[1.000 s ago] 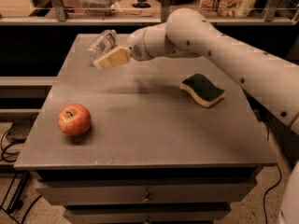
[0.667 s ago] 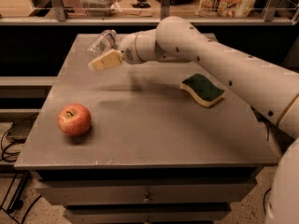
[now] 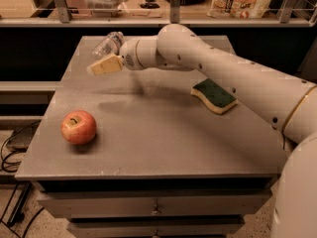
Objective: Pick water bottle
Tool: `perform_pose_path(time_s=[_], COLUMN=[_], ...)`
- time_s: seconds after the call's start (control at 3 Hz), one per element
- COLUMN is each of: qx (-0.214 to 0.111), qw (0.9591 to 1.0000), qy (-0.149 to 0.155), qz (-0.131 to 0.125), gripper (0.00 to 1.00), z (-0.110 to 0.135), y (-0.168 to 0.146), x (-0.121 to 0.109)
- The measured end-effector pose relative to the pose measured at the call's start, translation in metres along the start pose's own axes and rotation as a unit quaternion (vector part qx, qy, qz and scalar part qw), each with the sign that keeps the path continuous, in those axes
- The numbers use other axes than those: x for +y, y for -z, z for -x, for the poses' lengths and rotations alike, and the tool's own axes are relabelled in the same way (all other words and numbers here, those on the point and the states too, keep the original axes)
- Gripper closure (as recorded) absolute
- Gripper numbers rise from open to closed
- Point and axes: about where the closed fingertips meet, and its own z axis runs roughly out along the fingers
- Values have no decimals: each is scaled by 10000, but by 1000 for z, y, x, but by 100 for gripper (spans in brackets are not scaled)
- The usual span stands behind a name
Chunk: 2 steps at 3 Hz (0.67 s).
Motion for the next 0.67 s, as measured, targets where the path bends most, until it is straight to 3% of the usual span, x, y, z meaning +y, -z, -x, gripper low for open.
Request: perform_pose_path(time_s=[0.67], qx=[-257], qw=[9990], qy=[-253], qz=[-269], gripper=[0], z=[-3], y=[-16], x=[-8])
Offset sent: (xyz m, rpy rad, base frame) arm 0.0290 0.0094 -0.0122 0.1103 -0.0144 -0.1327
